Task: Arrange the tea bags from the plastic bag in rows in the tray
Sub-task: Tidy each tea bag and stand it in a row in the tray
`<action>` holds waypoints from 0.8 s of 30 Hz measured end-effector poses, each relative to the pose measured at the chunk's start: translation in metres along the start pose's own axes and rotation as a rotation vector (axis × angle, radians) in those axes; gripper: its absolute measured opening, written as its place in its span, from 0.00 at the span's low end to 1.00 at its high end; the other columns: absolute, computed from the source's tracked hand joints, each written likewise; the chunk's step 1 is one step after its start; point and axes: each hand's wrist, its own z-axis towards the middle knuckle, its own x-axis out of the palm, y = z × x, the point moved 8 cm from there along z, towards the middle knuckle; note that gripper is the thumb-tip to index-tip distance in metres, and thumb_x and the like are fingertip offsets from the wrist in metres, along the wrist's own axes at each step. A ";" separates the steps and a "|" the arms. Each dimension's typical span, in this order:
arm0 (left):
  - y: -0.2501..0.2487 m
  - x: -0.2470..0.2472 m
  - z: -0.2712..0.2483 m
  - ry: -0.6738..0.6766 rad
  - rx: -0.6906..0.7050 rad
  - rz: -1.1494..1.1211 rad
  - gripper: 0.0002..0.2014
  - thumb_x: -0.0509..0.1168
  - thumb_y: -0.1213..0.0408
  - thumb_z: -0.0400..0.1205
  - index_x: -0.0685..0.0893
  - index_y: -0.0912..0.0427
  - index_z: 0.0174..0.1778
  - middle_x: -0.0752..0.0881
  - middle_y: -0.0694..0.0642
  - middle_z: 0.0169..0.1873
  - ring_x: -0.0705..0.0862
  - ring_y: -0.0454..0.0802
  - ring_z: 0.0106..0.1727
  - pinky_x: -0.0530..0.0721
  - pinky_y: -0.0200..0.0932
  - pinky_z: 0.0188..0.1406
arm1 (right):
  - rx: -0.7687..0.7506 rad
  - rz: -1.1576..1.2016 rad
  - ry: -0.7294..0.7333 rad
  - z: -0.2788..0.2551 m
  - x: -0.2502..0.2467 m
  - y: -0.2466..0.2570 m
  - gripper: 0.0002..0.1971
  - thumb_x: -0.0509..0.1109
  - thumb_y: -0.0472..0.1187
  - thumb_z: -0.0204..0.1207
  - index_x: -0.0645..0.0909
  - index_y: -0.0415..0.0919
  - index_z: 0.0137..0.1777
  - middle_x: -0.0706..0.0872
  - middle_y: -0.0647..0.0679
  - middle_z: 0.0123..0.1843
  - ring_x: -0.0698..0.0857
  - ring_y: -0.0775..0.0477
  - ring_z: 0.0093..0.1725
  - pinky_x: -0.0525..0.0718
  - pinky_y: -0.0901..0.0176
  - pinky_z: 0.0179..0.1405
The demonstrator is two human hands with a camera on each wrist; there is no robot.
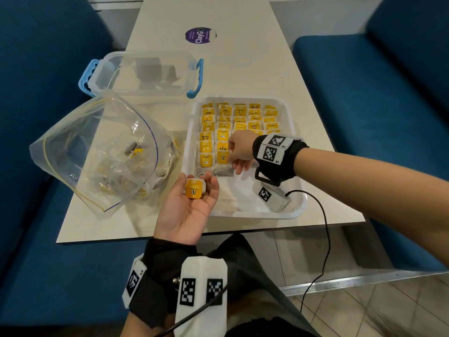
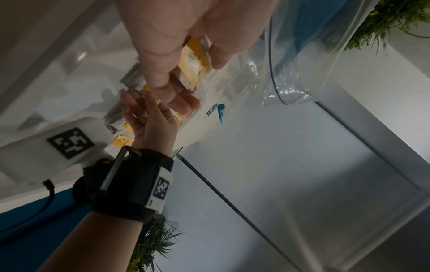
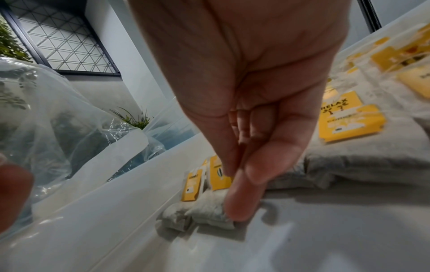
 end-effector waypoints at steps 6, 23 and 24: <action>0.000 0.000 -0.001 0.015 -0.002 -0.003 0.12 0.55 0.58 0.87 0.74 0.62 0.44 0.83 0.63 0.36 0.87 0.54 0.31 0.89 0.47 0.32 | -0.005 -0.040 -0.020 0.000 -0.001 0.003 0.04 0.66 0.31 0.78 0.75 0.33 0.43 0.89 0.31 0.45 0.87 0.42 0.31 0.85 0.55 0.33; 0.008 0.030 -0.008 0.194 -0.015 0.084 0.24 0.47 0.61 0.88 0.84 0.70 0.40 0.88 0.65 0.40 0.89 0.55 0.37 0.87 0.48 0.44 | -0.597 -0.352 -0.163 -0.123 -0.010 0.081 0.17 0.73 0.55 0.69 0.83 0.44 0.50 0.71 0.53 0.41 0.73 0.55 0.42 0.75 0.61 0.43; 0.010 0.033 -0.009 0.212 -0.023 0.078 0.24 0.47 0.61 0.88 0.84 0.70 0.41 0.88 0.66 0.40 0.89 0.55 0.36 0.89 0.47 0.40 | -0.590 -0.371 -0.190 -0.123 -0.007 0.078 0.17 0.74 0.54 0.69 0.83 0.44 0.52 0.70 0.53 0.43 0.73 0.55 0.44 0.76 0.60 0.45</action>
